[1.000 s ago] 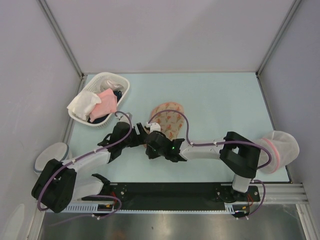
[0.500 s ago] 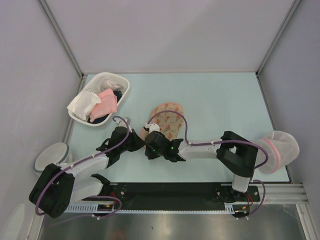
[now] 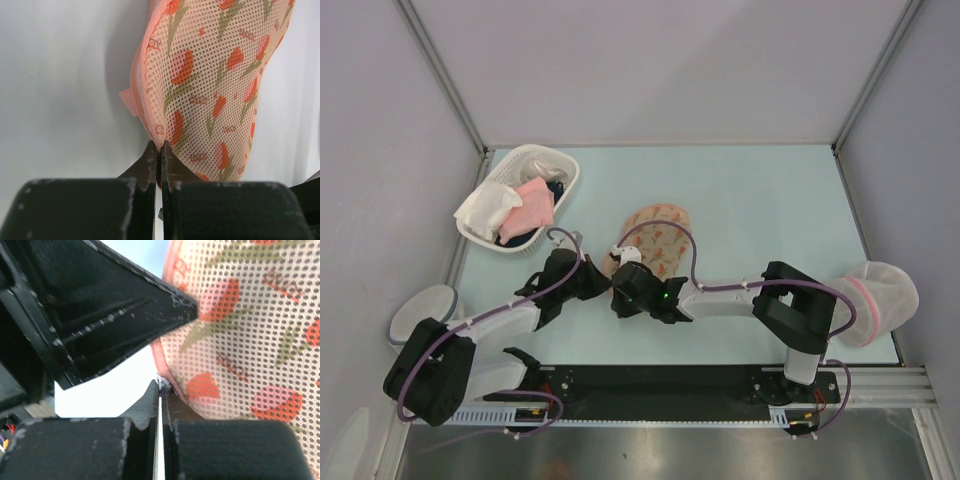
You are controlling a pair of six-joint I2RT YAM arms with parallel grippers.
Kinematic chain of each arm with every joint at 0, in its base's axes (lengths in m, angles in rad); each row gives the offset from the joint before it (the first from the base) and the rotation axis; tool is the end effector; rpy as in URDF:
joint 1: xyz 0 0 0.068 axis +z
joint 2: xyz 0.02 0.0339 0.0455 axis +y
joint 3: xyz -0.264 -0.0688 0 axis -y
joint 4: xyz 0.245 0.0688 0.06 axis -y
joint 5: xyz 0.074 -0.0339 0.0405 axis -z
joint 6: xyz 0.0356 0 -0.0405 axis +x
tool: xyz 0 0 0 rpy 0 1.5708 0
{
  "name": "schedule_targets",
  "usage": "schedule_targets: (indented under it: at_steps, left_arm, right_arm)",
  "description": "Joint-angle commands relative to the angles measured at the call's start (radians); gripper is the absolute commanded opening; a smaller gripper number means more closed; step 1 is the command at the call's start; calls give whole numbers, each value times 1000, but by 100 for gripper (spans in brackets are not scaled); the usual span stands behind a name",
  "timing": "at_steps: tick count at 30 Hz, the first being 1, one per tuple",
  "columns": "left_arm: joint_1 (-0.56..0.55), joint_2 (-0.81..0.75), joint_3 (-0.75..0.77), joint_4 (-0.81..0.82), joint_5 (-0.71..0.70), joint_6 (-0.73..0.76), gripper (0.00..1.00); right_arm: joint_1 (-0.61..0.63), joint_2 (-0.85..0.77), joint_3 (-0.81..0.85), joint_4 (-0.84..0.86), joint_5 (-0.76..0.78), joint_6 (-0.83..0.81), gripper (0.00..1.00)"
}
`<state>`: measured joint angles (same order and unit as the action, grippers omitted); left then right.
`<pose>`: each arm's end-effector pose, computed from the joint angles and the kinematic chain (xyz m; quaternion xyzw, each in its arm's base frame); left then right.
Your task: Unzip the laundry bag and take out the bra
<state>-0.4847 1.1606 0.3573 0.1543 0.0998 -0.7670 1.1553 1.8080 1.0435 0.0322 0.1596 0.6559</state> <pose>0.1887 -0.1034 0.1548 -0.1039 0.8888 -0.2964 0.3338 0.1592 0.3468 0.1709 -0.1936 0.8903 0.2743 0.3077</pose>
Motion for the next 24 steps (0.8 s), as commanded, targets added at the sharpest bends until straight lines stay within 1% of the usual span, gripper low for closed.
schedule_targets:
  at_steps: [1,12,24]
  left_arm:
    - [34,19,51,27,-11,26,0]
    - [67,53,88,24,-6,57,0]
    - [89,73,98,21,-2,75,0]
  right_arm:
    - [3,-41,-34,9,4,17,0]
    - [12,-85,-114,-6,23,60,0]
    - [6,-113,-161,-18,43,82,0]
